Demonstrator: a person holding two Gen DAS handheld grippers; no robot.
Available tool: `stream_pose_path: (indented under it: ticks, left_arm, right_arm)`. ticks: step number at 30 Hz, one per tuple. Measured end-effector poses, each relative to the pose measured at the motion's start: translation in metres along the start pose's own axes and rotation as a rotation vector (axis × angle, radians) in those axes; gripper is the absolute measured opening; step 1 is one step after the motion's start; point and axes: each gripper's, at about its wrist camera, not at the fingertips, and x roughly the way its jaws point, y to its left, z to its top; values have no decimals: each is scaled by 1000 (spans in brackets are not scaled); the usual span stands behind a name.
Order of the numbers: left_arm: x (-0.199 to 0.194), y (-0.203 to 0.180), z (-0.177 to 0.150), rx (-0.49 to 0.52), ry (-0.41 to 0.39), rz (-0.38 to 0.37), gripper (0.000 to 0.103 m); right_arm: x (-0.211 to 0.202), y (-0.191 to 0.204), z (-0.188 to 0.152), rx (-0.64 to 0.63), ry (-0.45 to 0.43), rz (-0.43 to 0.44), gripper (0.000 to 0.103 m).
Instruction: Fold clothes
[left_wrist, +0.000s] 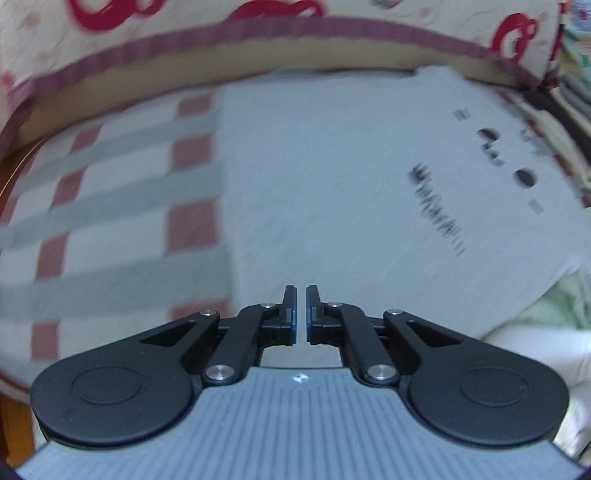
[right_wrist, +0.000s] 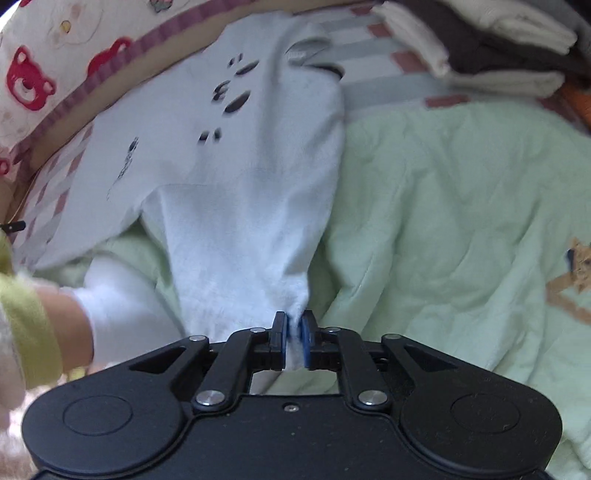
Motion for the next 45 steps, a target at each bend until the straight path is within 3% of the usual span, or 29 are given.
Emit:
stream_pose_path:
  ticks: [1,2,4,6,10,15,18,21,22,24,25,27,29,33,36,45]
  left_arm:
    - [3,-11,11,8,-19,-21,6]
    - [6,-21,22,13,-37,-43,7]
    - [17,-45,47,7,-70,-106,9]
    - [34,-69,73,-32,-90,-182,12]
    - [76,-121,121,-100,-102,-300,13]
    - [129,-163,129,-28,-136,-259,13]
    - [146,-155,111,7,-135,-246,13]
    - [159,-134,101,-22,-119,-237,13]
    - [164,-127,101,-43,-108,-241,13]
    - [174,-116,103,-84,-87,-251,13]
    - [174,-114,105,-98,-87,-256,13]
    - [172,-112,107,-105,-99,-256,13]
    - [170,-114,106,-83,-94,-242,13]
    - [181,-117,99,-60,11,-182,16]
    - [189,-113,94,-86,66,-179,16]
    - [183,-112,101,-92,71,-211,22]
  right_arm:
    - [1,1,0,-10,0,-16,20]
    - [3,2,2,-20,-5,-30,32]
    - [-2,1,33,-39,-113,-33,43]
    - [3,0,65,-74,-196,-29,43]
    - [62,-2,135,-119,-221,10,52]
    - [145,-11,170,-150,-151,-107,56]
    - [178,-22,175,-77,-119,-130,57]
    - [202,-30,174,19,-96,-126,67]
    - [203,-27,172,10,-129,-128,67]
    - [205,-15,170,-89,-144,-113,10]
    - [201,-7,169,-158,-180,-132,5]
    - [171,7,158,-233,-334,-207,5]
    - [152,1,146,-188,-409,-265,4]
    - [186,-20,135,-208,-244,-360,5]
    - [191,-26,139,-114,-238,-354,7]
    - [193,-34,142,-125,-176,-468,9]
